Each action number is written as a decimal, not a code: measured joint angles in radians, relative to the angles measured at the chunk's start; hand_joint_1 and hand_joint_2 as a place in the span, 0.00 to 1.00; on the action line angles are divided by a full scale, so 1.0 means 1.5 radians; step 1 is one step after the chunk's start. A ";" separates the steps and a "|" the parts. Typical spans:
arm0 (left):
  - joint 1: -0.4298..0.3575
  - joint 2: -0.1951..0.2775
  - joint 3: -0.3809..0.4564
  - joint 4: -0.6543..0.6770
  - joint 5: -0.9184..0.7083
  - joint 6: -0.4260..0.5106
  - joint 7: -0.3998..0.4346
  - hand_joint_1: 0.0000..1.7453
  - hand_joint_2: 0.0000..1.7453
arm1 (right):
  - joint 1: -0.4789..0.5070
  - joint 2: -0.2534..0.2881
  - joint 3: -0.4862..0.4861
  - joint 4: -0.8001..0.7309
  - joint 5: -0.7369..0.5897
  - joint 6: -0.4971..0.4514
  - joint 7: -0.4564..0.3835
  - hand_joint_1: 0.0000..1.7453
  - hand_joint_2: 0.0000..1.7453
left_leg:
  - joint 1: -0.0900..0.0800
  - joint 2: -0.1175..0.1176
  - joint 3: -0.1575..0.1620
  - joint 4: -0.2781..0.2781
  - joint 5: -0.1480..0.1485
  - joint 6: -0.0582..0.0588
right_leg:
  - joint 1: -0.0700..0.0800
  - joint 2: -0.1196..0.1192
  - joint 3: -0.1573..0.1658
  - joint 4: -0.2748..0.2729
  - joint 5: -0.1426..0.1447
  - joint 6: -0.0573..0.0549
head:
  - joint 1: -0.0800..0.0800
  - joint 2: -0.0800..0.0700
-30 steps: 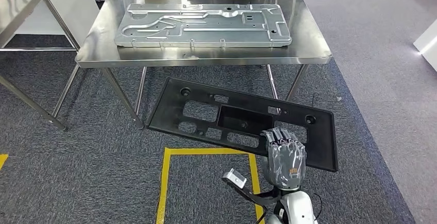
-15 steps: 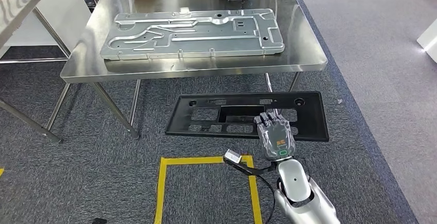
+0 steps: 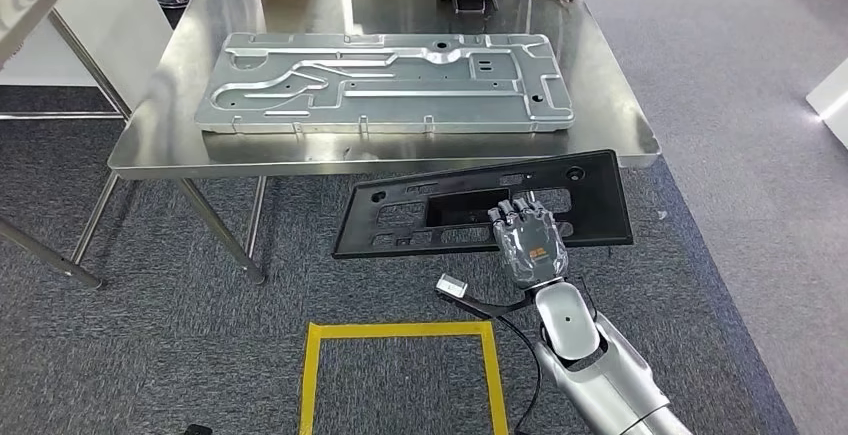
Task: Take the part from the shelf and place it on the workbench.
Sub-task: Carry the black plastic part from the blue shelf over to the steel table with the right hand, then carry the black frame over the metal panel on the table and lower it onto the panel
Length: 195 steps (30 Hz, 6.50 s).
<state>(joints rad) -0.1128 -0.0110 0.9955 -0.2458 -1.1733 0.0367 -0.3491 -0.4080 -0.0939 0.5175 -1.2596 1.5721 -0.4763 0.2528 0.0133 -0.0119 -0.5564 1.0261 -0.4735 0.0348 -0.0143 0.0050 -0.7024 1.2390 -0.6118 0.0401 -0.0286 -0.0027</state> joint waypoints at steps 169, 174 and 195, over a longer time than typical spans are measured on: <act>-0.021 0.006 0.000 0.010 0.030 -0.058 0.015 0.00 0.00 | -0.114 0.079 -0.166 0.371 -0.108 -0.056 -0.128 0.00 0.00 | 0.002 0.008 -0.058 0.149 -0.017 -0.043 | 0.009 -0.010 0.038 -0.161 0.149 -0.043 | 0.001 0.000; -0.022 0.005 0.000 0.010 0.034 -0.057 0.013 0.00 0.00 | -0.100 0.078 -0.166 0.369 -0.116 -0.069 -0.128 0.00 0.00 | -0.005 0.007 0.045 -0.011 -0.036 -0.024 | 0.012 -0.011 0.010 -0.150 0.180 -0.026 | 0.001 0.000; 0.024 0.000 0.040 0.011 0.069 -0.046 -0.020 0.00 0.00 | 0.163 0.141 -0.329 0.269 -0.592 -0.050 -0.423 0.00 0.00 | 0.005 0.012 -0.106 0.113 -0.045 -0.040 | 0.006 -0.009 0.117 -0.176 0.090 -0.047 | 0.001 0.000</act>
<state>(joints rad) -0.0773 -0.0115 1.0556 -0.2293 -1.0695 -0.0324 -0.3790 -0.1639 0.1181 0.0241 -0.8558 0.6845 -0.5519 -0.3820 0.0206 0.0057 -0.7151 1.1955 -0.5406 -0.0257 -0.0058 -0.0084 -0.5263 0.9751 -0.4775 -0.0299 -0.0277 -0.0027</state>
